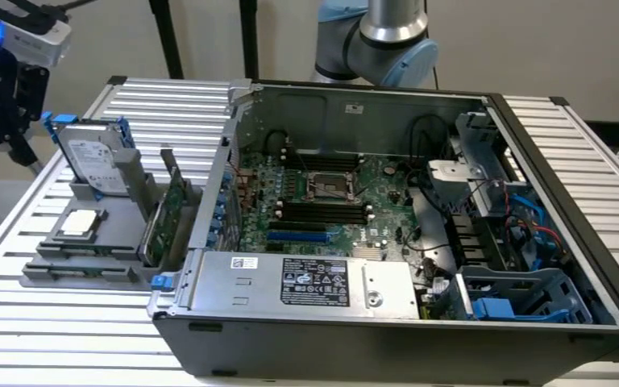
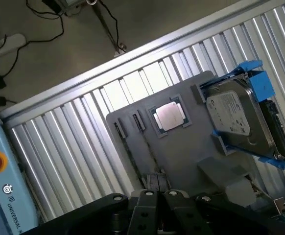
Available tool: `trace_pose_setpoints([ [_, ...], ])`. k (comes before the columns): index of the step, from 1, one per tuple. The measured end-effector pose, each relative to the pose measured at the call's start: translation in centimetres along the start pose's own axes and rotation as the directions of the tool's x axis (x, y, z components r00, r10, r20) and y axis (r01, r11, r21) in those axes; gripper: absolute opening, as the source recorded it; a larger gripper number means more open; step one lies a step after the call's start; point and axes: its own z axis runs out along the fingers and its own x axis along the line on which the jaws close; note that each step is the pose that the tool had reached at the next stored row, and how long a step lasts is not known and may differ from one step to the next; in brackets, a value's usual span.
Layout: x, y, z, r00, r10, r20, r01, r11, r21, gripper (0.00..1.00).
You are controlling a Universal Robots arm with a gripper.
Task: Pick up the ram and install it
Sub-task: 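Pick up the ram and move it above insertion slot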
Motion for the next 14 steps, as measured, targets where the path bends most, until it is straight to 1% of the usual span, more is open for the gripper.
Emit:
trace_pose_setpoints([
  [2, 0.0, 0.01, 0.08, 0.9993, -0.036, -0.0024, 0.036, 0.9993, -0.0030, 0.00],
  [4, 0.0, 0.00, 0.19, 0.9974, -0.072, -0.0050, 0.072, 0.9974, -0.0069, 0.00],
  [7, 0.0, -0.02, 0.42, 0.9936, -0.113, -0.0083, 0.113, 0.9935, -0.0145, 0.00],
  [12, 0.2, -0.10, 0.94, 0.9878, -0.155, -0.0135, 0.155, 0.9876, -0.0291, 0.00],
  [13, 0.2, -0.14, 1.07, 0.9868, -0.161, -0.0142, 0.161, 0.9865, -0.0308, 0.00],
  [14, 0.3, -0.17, 1.19, 0.9859, -0.167, -0.0145, 0.166, 0.9856, -0.0311, 0.00],
])
